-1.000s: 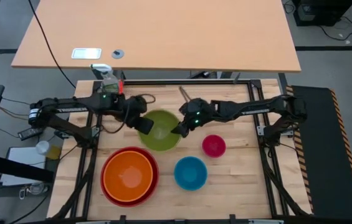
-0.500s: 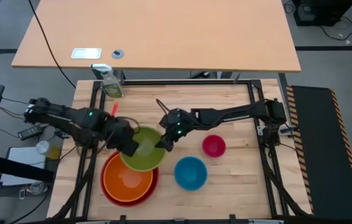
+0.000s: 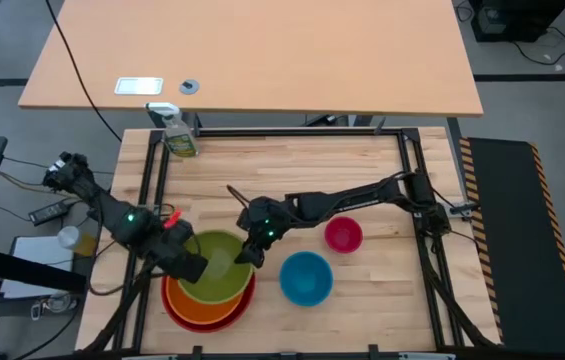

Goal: Nest bowls inside each other
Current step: Stack the green bowl on top of the orange bowl

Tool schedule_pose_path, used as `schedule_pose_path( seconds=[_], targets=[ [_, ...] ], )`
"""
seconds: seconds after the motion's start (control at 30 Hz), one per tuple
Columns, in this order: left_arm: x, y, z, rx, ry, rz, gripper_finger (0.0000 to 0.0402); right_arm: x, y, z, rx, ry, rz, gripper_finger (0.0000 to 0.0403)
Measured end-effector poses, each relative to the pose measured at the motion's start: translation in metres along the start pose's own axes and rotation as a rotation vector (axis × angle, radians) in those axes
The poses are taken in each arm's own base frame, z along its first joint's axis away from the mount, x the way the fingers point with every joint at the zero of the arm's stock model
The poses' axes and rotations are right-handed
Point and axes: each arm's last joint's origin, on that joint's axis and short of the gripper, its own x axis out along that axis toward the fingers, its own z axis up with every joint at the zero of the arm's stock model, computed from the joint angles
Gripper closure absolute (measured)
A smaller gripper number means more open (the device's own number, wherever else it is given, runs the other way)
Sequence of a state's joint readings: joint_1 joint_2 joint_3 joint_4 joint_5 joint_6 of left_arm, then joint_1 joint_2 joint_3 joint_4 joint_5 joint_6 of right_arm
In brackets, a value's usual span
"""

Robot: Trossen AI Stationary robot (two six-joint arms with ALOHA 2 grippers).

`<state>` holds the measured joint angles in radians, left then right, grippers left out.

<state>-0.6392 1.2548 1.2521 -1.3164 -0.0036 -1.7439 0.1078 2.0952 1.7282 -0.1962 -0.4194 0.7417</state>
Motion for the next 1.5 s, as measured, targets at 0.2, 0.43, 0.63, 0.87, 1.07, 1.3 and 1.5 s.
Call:
schedule_pose_path(
  seconds=[0.2,0.43,0.63,0.87,1.07,1.3,1.5],
  targets=[
    [0.016,-0.009,-0.019,0.012,-0.003,0.044,0.0353,0.007,0.0,-0.006,0.007,0.033,0.005,0.0191],
    [0.035,-0.019,-0.028,0.017,-0.031,0.091,0.0353,0.009,-0.001,-0.011,-0.025,0.062,-0.029,0.0192],
    [0.045,-0.023,-0.031,0.021,-0.034,0.127,0.0353,0.012,-0.003,-0.018,-0.059,0.059,-0.068,0.0192],
    [0.046,-0.022,-0.034,-0.002,0.003,0.148,0.0354,0.022,-0.01,-0.019,-0.05,0.066,-0.026,0.0192],
    [0.045,-0.019,-0.036,-0.004,0.035,0.172,0.0354,0.026,-0.009,-0.019,-0.095,0.03,-0.037,0.0192],
    [0.045,-0.014,-0.04,0.002,0.08,0.229,0.0355,0.026,-0.014,-0.019,-0.127,0.046,-0.048,0.0193],
    [0.043,-0.008,-0.044,-0.016,0.057,0.28,0.0355,0.026,-0.016,-0.02,-0.133,0.06,-0.062,0.0195]
  ],
)
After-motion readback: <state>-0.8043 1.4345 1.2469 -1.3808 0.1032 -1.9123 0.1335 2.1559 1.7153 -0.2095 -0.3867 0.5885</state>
